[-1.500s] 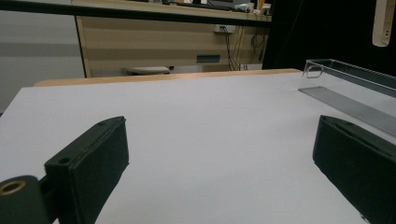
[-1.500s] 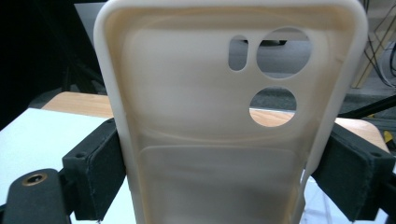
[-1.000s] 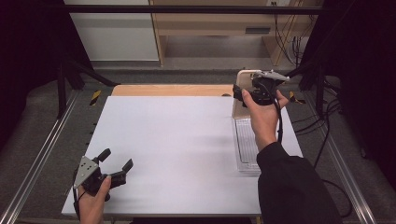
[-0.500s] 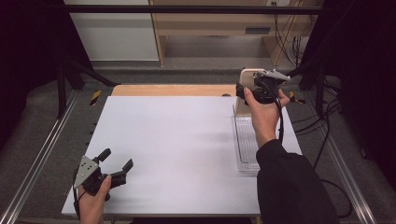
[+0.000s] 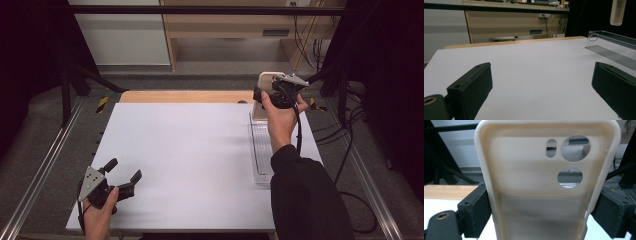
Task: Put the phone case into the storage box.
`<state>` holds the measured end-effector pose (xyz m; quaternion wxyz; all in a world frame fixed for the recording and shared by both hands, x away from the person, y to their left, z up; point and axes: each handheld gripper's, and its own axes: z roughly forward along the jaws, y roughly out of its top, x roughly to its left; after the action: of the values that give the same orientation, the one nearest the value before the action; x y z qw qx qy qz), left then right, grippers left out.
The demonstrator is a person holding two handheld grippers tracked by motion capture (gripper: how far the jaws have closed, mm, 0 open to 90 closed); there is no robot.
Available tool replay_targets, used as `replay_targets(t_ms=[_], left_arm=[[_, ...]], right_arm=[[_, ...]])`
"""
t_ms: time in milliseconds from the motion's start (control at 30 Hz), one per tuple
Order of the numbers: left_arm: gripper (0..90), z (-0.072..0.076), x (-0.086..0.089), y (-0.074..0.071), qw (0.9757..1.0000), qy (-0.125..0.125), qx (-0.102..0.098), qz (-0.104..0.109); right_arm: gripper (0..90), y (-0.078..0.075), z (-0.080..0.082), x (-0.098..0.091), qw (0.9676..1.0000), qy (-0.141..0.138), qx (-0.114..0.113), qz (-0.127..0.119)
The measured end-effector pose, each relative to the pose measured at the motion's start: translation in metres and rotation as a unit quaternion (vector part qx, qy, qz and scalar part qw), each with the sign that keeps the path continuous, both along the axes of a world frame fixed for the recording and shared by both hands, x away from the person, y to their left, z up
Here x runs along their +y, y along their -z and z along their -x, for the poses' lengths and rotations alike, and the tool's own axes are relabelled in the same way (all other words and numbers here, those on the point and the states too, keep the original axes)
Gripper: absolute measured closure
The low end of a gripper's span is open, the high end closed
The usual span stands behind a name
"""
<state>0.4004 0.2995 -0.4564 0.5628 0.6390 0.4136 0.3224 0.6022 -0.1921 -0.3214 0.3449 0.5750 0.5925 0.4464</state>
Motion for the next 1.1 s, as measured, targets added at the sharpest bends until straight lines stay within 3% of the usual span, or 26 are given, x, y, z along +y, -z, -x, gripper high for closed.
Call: replay_targets(t_ms=[567,900,1100], left_arm=[[2.8,0.0,-0.002,0.0,1.0,0.005,-0.001,-0.002],[2.8,0.0,-0.003,0.0,1.0,0.007,-0.001,-0.001],[2.8,-0.001,-0.003,0.001,1.0,0.01,0.001,-0.001]], right_arm=[[12.4,0.024,-0.025,-0.001,0.9994,0.029,-0.01,0.017],[12.3,0.041,-0.037,0.002,0.9986,0.037,-0.004,0.037],[12.2,0.055,-0.044,-0.001,0.9987,0.042,0.007,0.03]])
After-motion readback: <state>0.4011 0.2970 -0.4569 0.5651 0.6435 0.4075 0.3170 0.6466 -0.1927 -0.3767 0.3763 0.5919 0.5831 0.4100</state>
